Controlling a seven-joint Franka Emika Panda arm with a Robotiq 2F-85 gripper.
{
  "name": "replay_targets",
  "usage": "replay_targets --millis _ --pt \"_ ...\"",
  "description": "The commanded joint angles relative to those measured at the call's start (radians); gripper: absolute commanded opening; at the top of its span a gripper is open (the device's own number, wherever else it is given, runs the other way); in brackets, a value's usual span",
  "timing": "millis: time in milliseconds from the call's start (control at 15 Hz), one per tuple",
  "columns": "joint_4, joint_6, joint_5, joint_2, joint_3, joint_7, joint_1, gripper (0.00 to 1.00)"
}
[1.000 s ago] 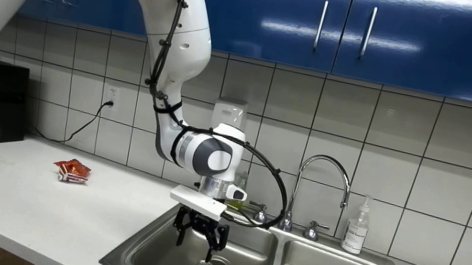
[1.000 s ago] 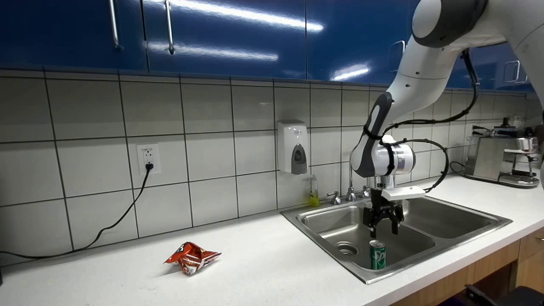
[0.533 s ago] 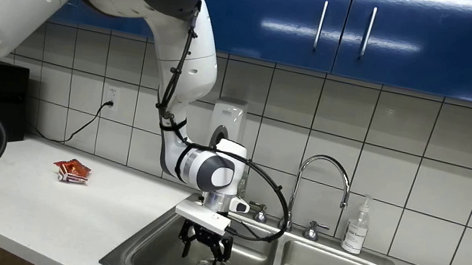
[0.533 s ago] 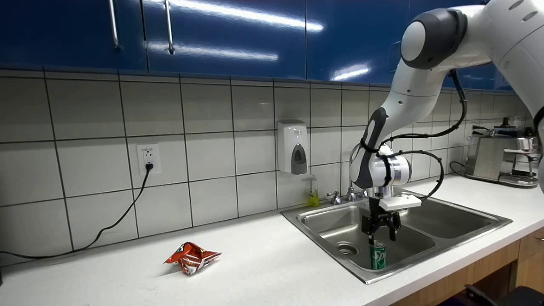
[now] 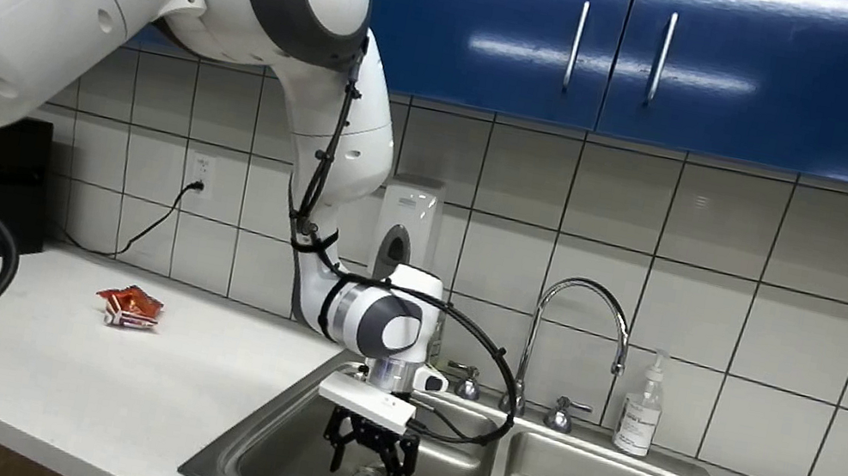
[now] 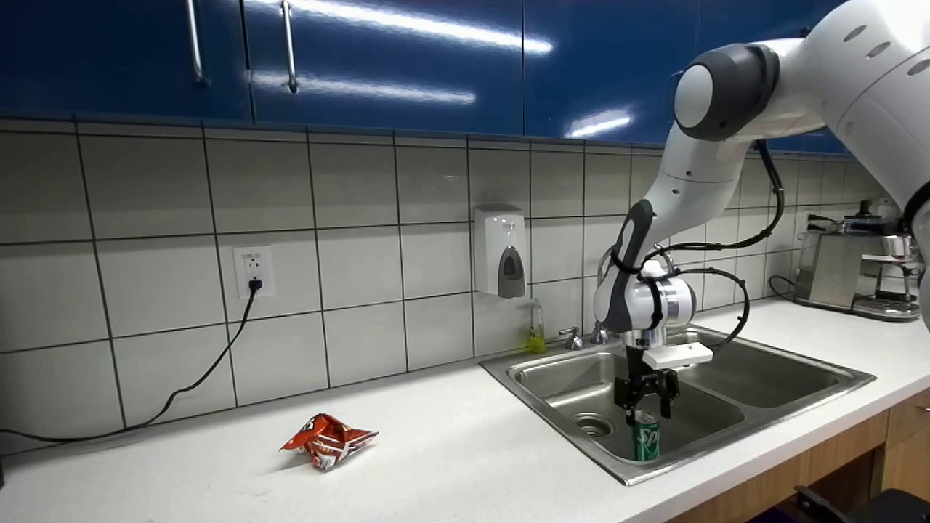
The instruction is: Remove the can out of the sink
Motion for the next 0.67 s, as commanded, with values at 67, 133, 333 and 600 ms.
replay_targets --millis 67,133,333,600 --pt "0.039 0.007 -0.03 0.033 0.025 0.02 -0.031 1.0" --pt "0.043 0.007 -0.031 0.038 0.025 0.02 -0.031 1.0" --pt "0.053 0.007 -0.033 0.051 0.024 0.022 -0.031 1.0" --pt "0.064 0.006 -0.033 0.065 0.025 0.023 -0.034 1.0"
